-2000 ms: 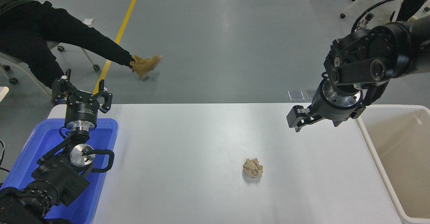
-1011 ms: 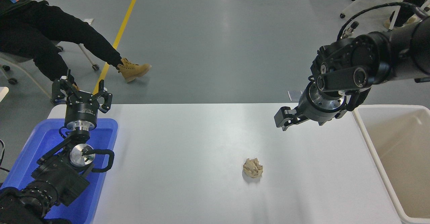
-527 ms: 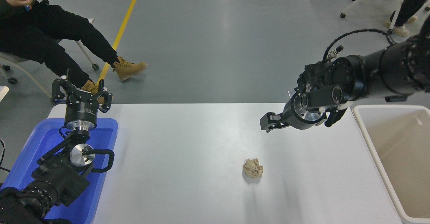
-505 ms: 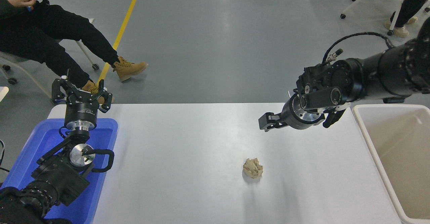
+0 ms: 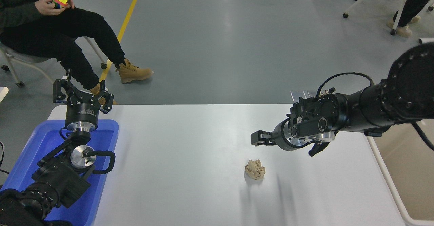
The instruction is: Pick up paper ball place in dustbin
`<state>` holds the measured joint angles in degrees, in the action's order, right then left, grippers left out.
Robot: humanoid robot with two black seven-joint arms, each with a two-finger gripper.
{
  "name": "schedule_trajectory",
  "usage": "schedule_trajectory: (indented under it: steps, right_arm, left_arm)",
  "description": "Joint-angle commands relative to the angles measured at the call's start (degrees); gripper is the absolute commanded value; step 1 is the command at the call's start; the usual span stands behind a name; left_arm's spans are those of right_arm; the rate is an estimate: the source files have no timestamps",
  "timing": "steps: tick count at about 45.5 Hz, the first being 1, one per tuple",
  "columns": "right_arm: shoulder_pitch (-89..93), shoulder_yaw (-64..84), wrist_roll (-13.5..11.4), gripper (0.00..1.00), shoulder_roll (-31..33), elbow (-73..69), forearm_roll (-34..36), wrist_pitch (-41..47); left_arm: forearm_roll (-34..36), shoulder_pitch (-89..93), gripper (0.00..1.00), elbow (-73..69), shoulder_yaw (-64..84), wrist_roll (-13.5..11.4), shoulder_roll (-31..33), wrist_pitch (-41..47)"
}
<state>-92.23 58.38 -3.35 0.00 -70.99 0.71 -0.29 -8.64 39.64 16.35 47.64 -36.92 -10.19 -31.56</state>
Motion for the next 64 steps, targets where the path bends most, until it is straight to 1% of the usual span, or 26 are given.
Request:
schedule_trajectory:
  steps: [1, 14, 25, 41, 64]
  right_arm:
    - [7.5, -4.9, 0.0, 1.0, 0.0, 1.5, -2.9, -5.0]
    - [12.2, -7.8, 0.2, 1.0, 0.0, 1.7, -5.9, -7.6]
    - [14.7, -7.8, 0.4, 1.0, 0.0, 4.9, -7.4, -9.1]
    - [18.0, -7.8, 0.9, 1.0, 0.0, 8.6, -9.7, -9.6]
    - [21.0, -8.4, 1.2, 1.0, 0.0, 11.0, -10.0, -9.6]
  left_arm:
    - [-0.1, 0.0, 0.99, 0.0, 0.0, 0.0, 0.0, -0.1]
    - [-0.1, 0.0, 0.99, 0.0, 0.0, 0.0, 0.0, 0.0]
    - [-0.1, 0.0, 0.99, 0.0, 0.0, 0.0, 0.0, 0.0]
    - [-0.1, 0.0, 0.99, 0.0, 0.0, 0.0, 0.0, 0.0]
    - [-0.1, 0.0, 0.99, 0.0, 0.0, 0.0, 0.0, 0.0]
